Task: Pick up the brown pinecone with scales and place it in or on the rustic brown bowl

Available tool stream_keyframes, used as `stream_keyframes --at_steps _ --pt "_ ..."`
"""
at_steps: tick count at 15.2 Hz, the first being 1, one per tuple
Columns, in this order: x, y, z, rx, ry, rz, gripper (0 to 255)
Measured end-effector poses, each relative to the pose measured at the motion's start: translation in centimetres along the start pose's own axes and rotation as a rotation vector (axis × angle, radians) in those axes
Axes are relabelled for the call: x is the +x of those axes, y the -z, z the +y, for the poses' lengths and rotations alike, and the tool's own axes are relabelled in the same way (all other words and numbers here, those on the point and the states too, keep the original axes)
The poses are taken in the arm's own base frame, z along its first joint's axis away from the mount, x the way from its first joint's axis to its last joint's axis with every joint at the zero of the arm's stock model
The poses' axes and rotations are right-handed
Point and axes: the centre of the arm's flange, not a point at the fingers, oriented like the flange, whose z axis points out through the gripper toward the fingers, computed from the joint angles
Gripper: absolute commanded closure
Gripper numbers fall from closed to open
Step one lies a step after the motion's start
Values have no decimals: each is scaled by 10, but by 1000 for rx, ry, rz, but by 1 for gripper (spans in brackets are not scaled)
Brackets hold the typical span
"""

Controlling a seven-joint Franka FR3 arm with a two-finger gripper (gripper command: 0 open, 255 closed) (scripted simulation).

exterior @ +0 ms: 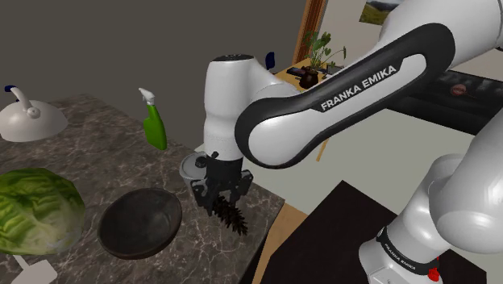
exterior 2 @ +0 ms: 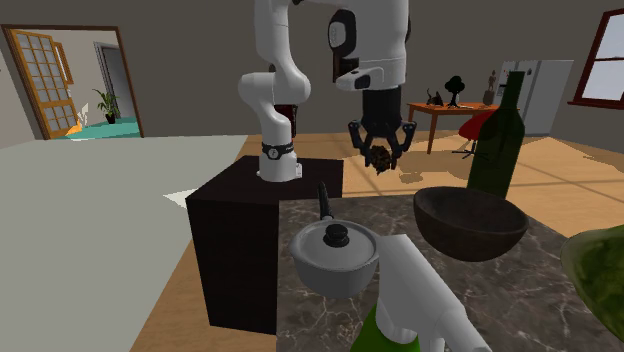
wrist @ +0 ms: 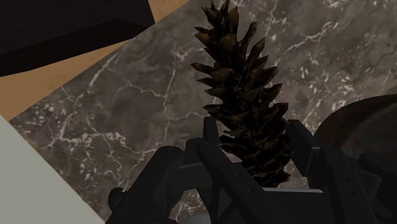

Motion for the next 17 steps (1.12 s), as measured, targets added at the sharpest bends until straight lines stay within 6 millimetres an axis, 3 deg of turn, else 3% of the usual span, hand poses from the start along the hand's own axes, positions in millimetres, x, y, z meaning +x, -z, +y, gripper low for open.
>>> stream_keyframes --at_steps 10,17 --pt "-4 50 -2 0 0 0 255" --pt "21 58 -75 0 2 -1 255"
